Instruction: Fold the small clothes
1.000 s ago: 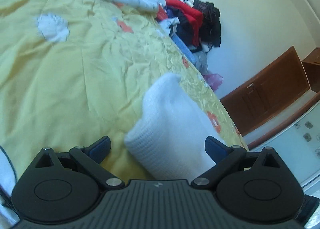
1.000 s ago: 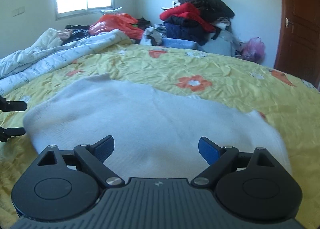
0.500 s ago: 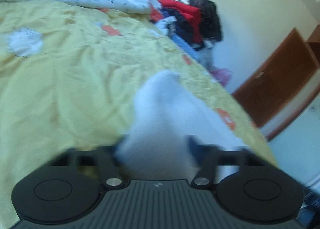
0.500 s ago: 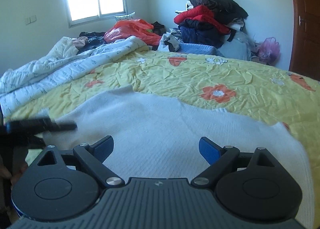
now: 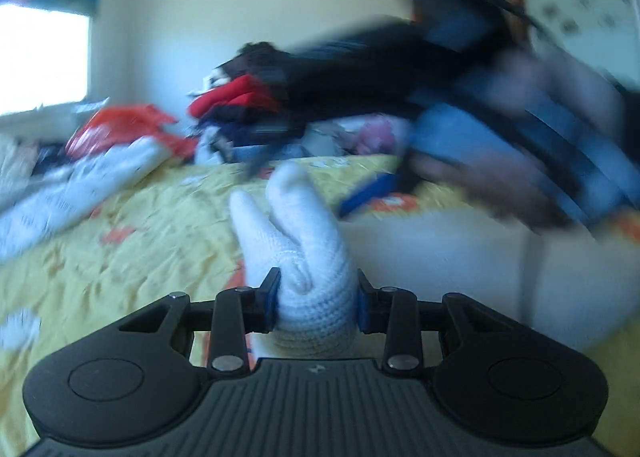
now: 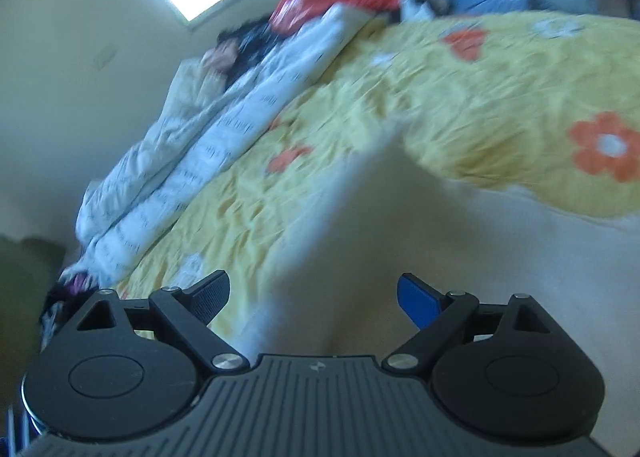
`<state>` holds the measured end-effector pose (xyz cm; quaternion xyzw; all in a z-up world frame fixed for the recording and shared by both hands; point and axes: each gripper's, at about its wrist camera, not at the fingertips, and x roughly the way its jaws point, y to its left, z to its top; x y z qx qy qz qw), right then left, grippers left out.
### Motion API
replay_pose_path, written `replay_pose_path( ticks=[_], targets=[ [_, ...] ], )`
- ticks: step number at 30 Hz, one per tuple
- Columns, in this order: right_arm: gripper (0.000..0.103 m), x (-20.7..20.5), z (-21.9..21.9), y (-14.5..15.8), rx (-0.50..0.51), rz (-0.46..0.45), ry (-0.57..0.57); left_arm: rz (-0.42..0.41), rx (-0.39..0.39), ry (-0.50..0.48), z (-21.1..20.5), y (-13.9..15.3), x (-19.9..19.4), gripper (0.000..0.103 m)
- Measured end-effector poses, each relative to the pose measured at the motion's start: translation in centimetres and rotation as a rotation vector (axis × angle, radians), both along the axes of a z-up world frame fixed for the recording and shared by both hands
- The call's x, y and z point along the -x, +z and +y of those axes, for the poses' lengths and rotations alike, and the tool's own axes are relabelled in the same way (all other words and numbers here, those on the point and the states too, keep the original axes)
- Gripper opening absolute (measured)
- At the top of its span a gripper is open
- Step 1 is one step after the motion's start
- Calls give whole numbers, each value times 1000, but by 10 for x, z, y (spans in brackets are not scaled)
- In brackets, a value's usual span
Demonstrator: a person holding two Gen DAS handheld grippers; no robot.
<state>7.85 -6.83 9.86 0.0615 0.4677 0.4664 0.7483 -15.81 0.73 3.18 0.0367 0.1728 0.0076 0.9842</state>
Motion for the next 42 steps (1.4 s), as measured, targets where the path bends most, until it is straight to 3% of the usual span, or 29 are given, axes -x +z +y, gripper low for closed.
replay_pose_path(
  ticks=[3,9,11,12,13,16,22,28,32,36,38,42],
  targets=[
    [93,-8,29,-1,108,-2,49,-3,-55,-11,-9,-2,0,35],
    [79,-24,60,-15,308,-72,89,2,-70,-19,-10,-3,0,35],
    [57,-25,62,-18,319,-118,103,3,-73,-21,-13,-4,-2,35],
    [32,-22,61,-17,309,-166,132,5,-75,-20,-13,-5,-4,35],
    [29,-21,61,-19,307,-203,162,6,-76,-21,-12,-4,-5,35],
    [27,-15,52,-16,292,-264,204,8,-69,-31,-12,-2,-4,35],
    [25,-31,2,3,216,-247,216,-12,-40,-108,-25,10,-8,35],
    [25,-40,-56,13,187,-250,161,-44,-25,-241,-62,20,-17,35],
    [24,-42,-101,11,166,-236,114,-53,0,-398,-92,25,-18,33],
    [24,-40,-139,-3,163,-204,70,-63,-28,-490,-123,24,-18,33],
    [24,-38,-152,-10,143,-187,52,-65,-41,-501,-128,22,-14,33],
    [24,-40,-165,-20,86,-158,40,-80,-145,-477,-115,12,8,34]
  ],
)
